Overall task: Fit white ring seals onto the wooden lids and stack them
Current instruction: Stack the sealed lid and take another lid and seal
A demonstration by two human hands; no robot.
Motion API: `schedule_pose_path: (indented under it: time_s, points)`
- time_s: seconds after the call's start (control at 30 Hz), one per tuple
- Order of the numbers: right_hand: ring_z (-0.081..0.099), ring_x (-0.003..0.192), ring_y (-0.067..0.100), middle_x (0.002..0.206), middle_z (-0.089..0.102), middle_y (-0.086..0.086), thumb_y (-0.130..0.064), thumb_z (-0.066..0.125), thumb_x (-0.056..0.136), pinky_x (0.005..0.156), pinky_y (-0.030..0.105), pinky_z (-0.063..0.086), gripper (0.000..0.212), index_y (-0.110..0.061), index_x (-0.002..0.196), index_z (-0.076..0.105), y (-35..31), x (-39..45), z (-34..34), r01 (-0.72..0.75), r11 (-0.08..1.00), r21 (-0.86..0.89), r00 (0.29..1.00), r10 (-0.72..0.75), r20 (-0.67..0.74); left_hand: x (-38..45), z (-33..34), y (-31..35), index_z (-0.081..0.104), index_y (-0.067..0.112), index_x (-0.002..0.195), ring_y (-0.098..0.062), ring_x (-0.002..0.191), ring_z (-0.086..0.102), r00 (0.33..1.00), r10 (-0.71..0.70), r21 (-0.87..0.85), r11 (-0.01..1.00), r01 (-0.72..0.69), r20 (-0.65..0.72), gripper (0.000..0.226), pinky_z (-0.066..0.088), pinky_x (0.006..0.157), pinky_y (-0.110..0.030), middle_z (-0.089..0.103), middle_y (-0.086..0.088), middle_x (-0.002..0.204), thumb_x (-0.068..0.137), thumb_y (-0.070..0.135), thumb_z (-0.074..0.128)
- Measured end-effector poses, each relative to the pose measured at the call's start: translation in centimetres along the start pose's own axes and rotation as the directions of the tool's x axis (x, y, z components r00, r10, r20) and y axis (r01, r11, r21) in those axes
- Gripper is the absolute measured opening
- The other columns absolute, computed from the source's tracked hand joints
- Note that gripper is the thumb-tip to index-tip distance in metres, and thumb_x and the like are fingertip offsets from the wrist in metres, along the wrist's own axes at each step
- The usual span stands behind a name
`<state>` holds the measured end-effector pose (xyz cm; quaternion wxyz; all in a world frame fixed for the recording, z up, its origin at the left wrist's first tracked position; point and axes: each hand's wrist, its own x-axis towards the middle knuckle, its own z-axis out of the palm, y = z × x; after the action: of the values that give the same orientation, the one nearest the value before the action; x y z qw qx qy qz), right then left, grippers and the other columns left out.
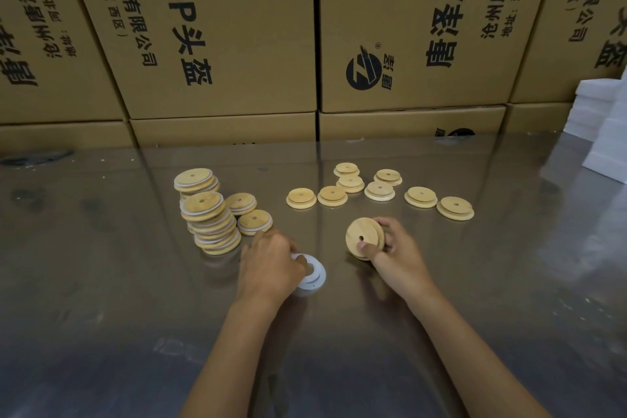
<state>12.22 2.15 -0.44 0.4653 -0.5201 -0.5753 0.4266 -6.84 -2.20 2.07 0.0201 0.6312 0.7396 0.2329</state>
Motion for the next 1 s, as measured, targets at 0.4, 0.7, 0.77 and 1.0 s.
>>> schedule_pose_path:
  time_s: [0.4, 0.7, 0.77, 1.0]
  points:
    - [0.065, 0.104, 0.014, 0.108, 0.07, -0.005, -0.007, 0.07, 0.088, 0.092, 0.027, 0.05, 0.037, -0.024, 0.118, 0.059, -0.1, -0.2, -0.1, -0.011, 1.0, -0.01, 1.0, 0.011, 0.007, -0.1, -0.3, 0.2, 0.072, 0.028, 0.091, -0.016, 0.1, 0.059, 0.998, 0.044, -0.019, 0.999, -0.045, -0.042, 0.009, 0.037, 0.076, -0.026, 0.067, 0.008, 0.098, 0.083, 0.028, 0.067]
    - [0.067, 0.1, 0.017, 0.111, 0.072, 0.002, -0.003, 0.063, 0.093, 0.079, 0.026, 0.057, 0.029, -0.02, 0.116, 0.062, -0.7, -0.3, -0.7, -0.099, 0.976, 0.194, 0.995, 0.1, 0.004, 0.2, -0.7, 1.5, 0.068, 0.014, 0.083, -0.01, 0.074, 0.06, 0.99, -0.047, -0.722, 0.68, 0.128, 0.132, 0.007, 0.049, 0.064, -0.017, 0.067, 0.0, 0.081, 0.087, 0.008, 0.068]
    - [0.069, 0.099, 0.021, 0.111, 0.071, 0.007, -0.002, 0.061, 0.094, 0.069, 0.028, 0.06, 0.027, -0.014, 0.119, 0.063, -1.3, -0.5, -1.0, -0.153, 0.93, 0.335, 0.988, 0.156, 0.019, 0.2, -1.2, 1.9, 0.07, 0.011, 0.086, -0.009, 0.067, 0.06, 0.985, 0.001, -0.831, 0.537, 0.145, 0.173, 0.003, 0.05, 0.06, -0.017, 0.069, -0.002, 0.08, 0.087, 0.009, 0.069]
    - [0.07, 0.1, 0.032, 0.114, 0.071, 0.021, -0.022, 0.047, 0.102, 0.083, 0.039, 0.06, 0.031, -0.003, 0.121, 0.063, -2.7, -1.7, -0.6, -0.343, 0.76, 0.552, 0.92, 0.152, 0.362, -0.6, -1.0, 3.2, 0.069, 0.003, 0.094, -0.022, 0.067, 0.06, 0.968, 0.063, -0.943, 0.249, 0.221, 0.244, 0.01, 0.047, 0.055, -0.03, 0.071, -0.01, 0.082, 0.087, 0.01, 0.069]
